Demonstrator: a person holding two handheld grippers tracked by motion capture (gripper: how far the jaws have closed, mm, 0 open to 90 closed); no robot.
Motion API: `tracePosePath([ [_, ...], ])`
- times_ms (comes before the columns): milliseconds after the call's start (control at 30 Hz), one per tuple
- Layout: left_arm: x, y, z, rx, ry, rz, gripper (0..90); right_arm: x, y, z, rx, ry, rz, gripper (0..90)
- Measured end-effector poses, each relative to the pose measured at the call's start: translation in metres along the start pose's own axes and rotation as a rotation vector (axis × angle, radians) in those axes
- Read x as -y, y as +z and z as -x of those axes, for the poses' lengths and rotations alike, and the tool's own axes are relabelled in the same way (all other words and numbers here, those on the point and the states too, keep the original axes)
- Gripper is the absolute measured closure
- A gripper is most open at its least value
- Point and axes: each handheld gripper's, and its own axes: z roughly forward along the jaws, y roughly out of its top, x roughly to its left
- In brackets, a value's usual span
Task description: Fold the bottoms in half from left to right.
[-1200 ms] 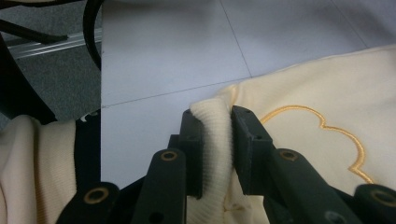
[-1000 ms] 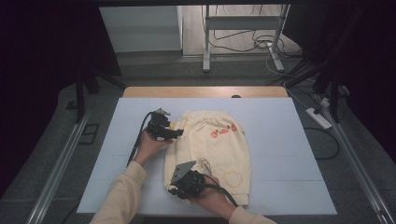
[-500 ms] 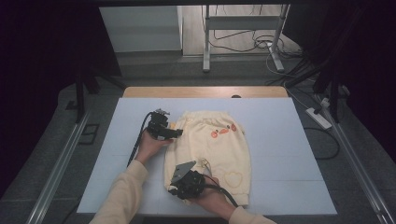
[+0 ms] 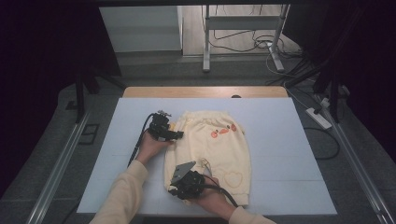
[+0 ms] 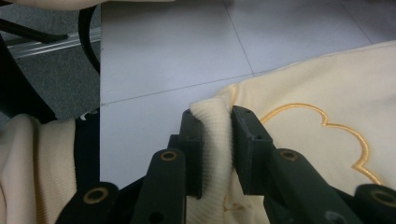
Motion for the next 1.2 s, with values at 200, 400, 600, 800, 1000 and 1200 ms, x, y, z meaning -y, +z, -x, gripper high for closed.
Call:
tracePosePath([
  [200, 0.000, 0.000, 0.004, 0.067, 0.035, 0.002, 49.6, 0.000, 0.000, 0.000, 0.001, 0.004, -0.001, 73.9],
  [400, 0.000, 0.001, 0.004, 0.111, 0.029, -0.013, 77.0, 0.000, 0.000, -0.001, 0.004, -0.001, -0.003, 73.9],
  [600, -0.001, -0.002, 0.006, 0.121, 0.036, -0.006, 80.1, 0.000, -0.001, 0.000, 0.002, -0.002, -0.004, 73.9],
  [800, -0.002, -0.009, 0.007, 0.152, 0.037, 0.022, 80.4, 0.000, -0.002, 0.000, -0.005, 0.007, 0.007, 74.0],
  [1000, -0.005, -0.020, 0.007, 0.181, 0.034, 0.067, 80.6, -0.001, -0.003, 0.000, -0.006, 0.008, 0.010, 74.0],
  [1200, -0.008, -0.027, 0.009, 0.199, 0.035, 0.084, 80.9, -0.005, -0.009, -0.001, -0.004, 0.006, 0.032, 74.2],
])
